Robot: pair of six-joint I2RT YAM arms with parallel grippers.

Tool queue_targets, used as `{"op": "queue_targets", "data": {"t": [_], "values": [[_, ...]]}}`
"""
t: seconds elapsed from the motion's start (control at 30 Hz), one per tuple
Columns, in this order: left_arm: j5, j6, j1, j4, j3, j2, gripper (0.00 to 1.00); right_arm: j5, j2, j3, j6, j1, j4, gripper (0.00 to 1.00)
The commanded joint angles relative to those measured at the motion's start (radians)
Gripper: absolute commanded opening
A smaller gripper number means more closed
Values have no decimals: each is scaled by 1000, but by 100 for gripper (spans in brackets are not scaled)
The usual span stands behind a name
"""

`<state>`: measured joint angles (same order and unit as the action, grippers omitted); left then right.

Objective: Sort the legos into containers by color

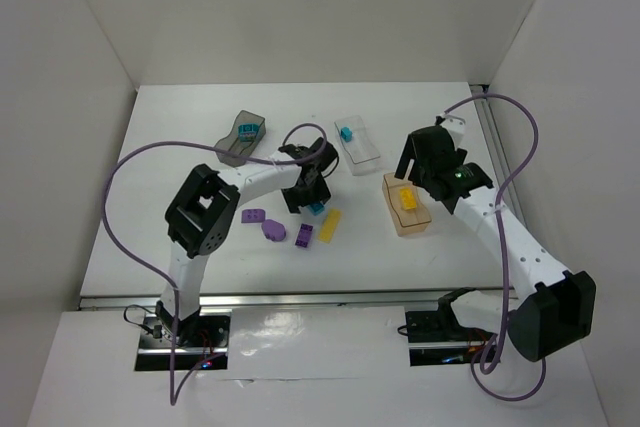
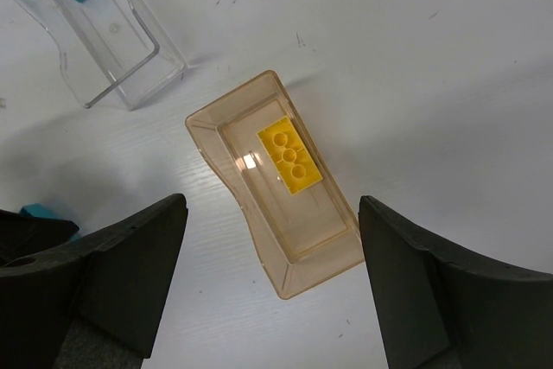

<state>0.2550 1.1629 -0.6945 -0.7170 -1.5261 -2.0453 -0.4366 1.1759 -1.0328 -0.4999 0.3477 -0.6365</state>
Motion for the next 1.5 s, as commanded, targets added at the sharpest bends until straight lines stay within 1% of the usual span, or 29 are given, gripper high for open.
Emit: {"op": "queue_targets", "data": {"t": [0.0,0.03,0.07,0.1,0.13,0.17,0.2,0.23,0.27,0.33,0.37,0.43,0.47,0.53,0.63,0.7,0.73,0.87,0.93,0.97,1.0,1.03,1.07,1.2,1.27,1.37,1.4,1.43,1.47], "values": [[35,52,1,-10,-58,-29,72,-7,-35,5,6,-7,-14,87],[35,52,1,-10,-59,-29,68,-7,-35,5,6,-7,-14,87],[35,52,1,-10,-59,-29,59,-7,-35,5,6,-7,-14,87],[50,43,1,-10,-68,-29,53,-7,-35,5,6,-7,-23,87],[70,25,1,-10,-68,-9,42,-7,-35,5,6,-7,-23,87],[79,15,1,-10,-68,-9,42,-7,-26,5,6,-7,-23,87],[79,5,10,-10,-68,6,31,-7,-25,5,6,-7,-23,87],[79,-6,29,-10,-77,16,27,-7,-25,5,6,-7,-23,87],[90,-35,41,-10,-77,34,25,-7,-25,5,6,-7,-14,87],[128,-77,79,-25,-104,49,25,7,-25,5,6,-7,-14,87],[186,-124,91,-35,-117,66,25,7,-15,5,6,-7,-14,87],[246,-172,139,-71,-159,76,25,7,-15,5,6,-7,-14,87],[277,-227,157,-71,-175,91,25,7,-15,5,6,-7,-14,87],[277,-262,223,-85,-198,106,25,7,-15,5,6,-7,-14,87],[234,-315,300,-76,-238,122,25,16,-15,5,6,-7,-5,87],[213,-347,335,-67,-264,122,26,29,-4,5,6,-7,-5,87],[204,-347,370,-67,-293,105,28,38,-4,5,6,-7,-5,87],[138,-371,443,-67,-332,56,30,38,-13,5,6,-7,-15,87],[104,-382,472,-67,-356,27,34,27,-13,5,6,-7,-25,87],[104,-391,472,-67,-356,16,40,27,-13,5,6,-7,-25,87],[77,-391,486,-67,-365,16,50,27,-13,5,6,-7,-25,87],[66,-391,486,-67,-365,1,63,27,-13,5,6,-7,-25,87],[56,-403,495,-67,-374,-10,80,27,-13,5,6,-7,-25,87],[35,-428,483,-67,-375,19,85,27,-13,5,6,-7,-25,87],[78,-453,454,-67,-355,57,85,36,-13,5,6,-7,-25,87],[118,-453,434,-67,-272,166,85,96,-13,5,15,5,12,87],[131,-453,419,-67,-208,198,85,114,-13,5,15,17,23,87],[132,-453,408,-67,-174,256,83,140,-13,-4,15,37,35,87],[132,-453,408,-56,-136,286,83,153,-13,-4,15,97,69,87]]}}
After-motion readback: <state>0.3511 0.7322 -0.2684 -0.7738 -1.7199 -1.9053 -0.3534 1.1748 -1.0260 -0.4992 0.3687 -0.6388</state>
